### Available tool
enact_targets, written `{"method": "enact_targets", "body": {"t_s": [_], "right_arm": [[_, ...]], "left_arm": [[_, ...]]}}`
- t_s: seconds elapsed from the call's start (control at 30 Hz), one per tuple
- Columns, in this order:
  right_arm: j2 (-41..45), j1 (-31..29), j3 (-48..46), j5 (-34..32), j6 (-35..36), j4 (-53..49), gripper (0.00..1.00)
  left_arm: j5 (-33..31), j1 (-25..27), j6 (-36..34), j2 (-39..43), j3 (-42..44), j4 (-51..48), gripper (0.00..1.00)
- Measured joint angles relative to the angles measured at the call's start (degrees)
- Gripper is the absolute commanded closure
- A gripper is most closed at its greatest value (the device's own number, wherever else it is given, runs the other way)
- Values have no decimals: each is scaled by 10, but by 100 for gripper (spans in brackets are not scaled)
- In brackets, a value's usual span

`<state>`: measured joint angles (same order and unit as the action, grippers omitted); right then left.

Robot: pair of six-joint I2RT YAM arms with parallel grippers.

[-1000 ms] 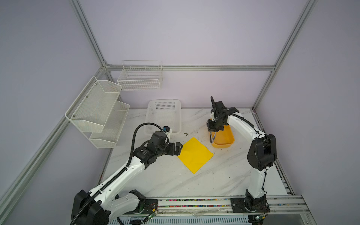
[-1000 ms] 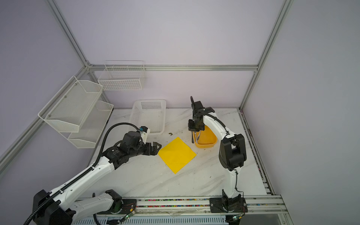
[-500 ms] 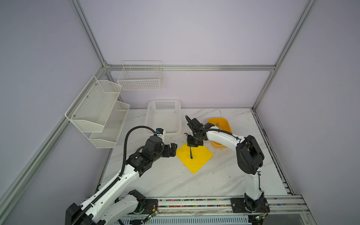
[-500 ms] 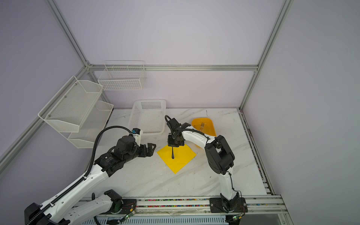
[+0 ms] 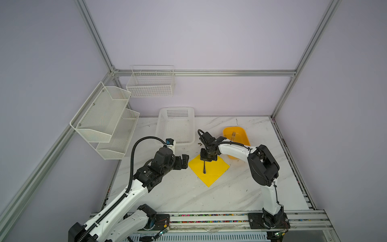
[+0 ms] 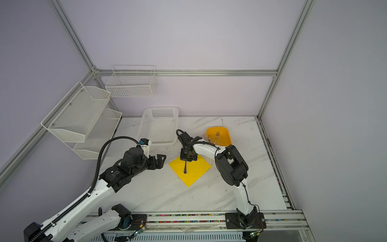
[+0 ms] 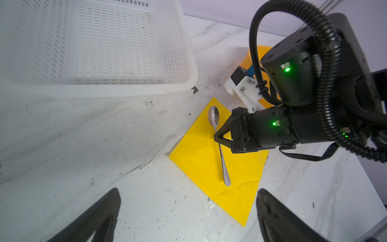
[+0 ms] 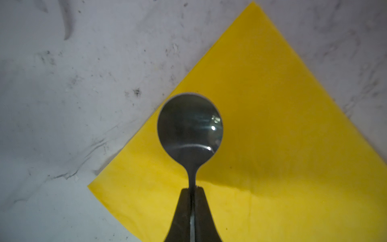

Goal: Place the utensils on the paper napkin and roll it up
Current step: 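Lift the spoon with the right gripper and carry it over the napkin, then lower the silver spoon onto the yellow napkin and open the right gripper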

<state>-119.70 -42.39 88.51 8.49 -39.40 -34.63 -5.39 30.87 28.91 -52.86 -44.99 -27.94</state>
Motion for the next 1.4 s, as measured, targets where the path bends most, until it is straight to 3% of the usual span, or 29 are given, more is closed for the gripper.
{"method": "enact_targets", "body": {"t_s": [0.23, 0.6, 0.9, 1.4], "right_arm": [[-14, 0, 4, -4, 4, 4, 96], [-8, 0, -9, -8, 103, 6, 96], [-8, 0, -1, -9, 136, -11, 96], [-8, -1, 19, 1, 55, -25, 95]], "left_arm": [[0, 0, 0, 0, 0, 0, 0], [0, -1, -2, -7, 0, 0, 0], [0, -1, -2, -9, 0, -4, 0], [0, -1, -6, -9, 0, -5, 0]]}}
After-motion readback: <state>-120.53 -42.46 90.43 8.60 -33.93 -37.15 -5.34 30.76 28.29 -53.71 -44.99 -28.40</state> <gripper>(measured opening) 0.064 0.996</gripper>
